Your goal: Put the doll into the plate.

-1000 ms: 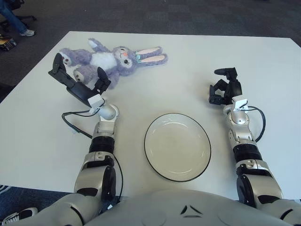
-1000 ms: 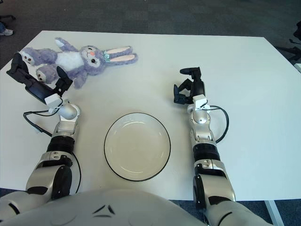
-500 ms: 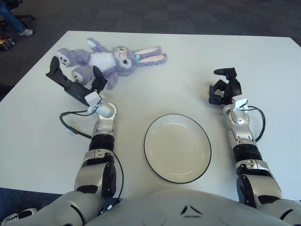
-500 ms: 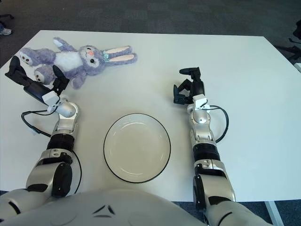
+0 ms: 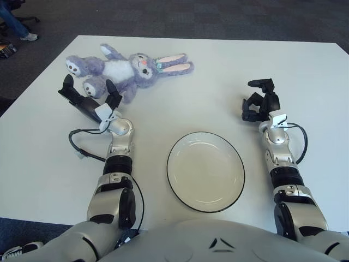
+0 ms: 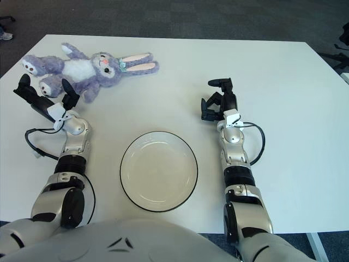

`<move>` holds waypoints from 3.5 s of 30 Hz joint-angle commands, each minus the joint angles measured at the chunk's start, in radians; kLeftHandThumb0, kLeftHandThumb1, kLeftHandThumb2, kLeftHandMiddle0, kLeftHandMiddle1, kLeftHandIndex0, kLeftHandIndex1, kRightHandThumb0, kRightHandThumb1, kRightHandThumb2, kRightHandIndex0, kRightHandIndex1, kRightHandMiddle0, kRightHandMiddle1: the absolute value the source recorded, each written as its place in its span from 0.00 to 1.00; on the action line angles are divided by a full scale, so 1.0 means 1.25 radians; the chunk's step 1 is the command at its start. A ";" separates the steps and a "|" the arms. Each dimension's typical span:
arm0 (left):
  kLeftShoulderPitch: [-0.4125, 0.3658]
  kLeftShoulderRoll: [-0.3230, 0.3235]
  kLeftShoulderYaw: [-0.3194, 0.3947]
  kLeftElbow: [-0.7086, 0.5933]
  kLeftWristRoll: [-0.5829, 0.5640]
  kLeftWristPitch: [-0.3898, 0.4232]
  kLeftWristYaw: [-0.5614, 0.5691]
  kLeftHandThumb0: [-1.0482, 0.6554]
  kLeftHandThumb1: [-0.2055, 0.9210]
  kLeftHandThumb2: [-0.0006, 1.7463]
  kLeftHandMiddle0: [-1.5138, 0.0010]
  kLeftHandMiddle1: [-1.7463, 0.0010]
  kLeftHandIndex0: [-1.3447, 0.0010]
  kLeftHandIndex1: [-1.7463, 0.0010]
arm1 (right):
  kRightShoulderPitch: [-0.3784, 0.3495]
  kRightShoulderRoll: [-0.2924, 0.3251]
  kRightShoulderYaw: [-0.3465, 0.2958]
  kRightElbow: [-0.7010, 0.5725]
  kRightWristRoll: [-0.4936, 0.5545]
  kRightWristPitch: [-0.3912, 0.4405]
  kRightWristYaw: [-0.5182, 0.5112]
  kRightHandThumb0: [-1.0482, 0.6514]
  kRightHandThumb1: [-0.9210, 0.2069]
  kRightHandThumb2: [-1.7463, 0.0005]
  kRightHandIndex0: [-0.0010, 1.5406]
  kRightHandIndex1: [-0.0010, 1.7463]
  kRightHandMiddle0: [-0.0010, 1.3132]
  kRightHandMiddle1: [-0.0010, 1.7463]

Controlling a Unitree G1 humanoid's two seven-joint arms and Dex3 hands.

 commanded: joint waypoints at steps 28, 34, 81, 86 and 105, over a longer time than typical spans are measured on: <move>-0.057 0.021 0.048 0.036 -0.158 0.056 -0.154 0.25 0.60 0.44 1.00 0.12 1.00 0.43 | 0.024 0.006 -0.005 0.036 0.021 -0.011 0.012 0.89 0.53 0.26 0.39 1.00 0.00 0.83; -0.049 0.033 0.038 0.032 -0.145 0.067 -0.183 0.22 0.64 0.42 1.00 0.10 1.00 0.53 | 0.027 0.004 0.001 0.027 0.015 -0.003 0.011 0.89 0.53 0.25 0.39 1.00 0.00 0.83; -0.165 0.049 0.033 0.017 -0.164 0.171 -0.263 0.26 0.61 0.45 0.88 0.14 1.00 0.63 | 0.031 -0.003 0.013 0.004 -0.009 0.058 0.018 0.61 0.26 0.45 0.19 1.00 0.20 1.00; -0.192 0.051 0.032 0.040 -0.165 0.185 -0.250 0.28 0.57 0.46 0.89 0.18 1.00 0.55 | 0.033 -0.001 0.012 0.001 -0.003 0.065 0.024 0.61 0.26 0.45 0.19 1.00 0.20 1.00; -0.236 0.064 0.017 -0.004 -0.158 0.444 -0.221 0.18 0.74 0.34 1.00 0.26 1.00 0.88 | 0.029 -0.002 0.012 0.023 0.002 0.050 0.033 0.61 0.30 0.42 0.21 1.00 0.23 1.00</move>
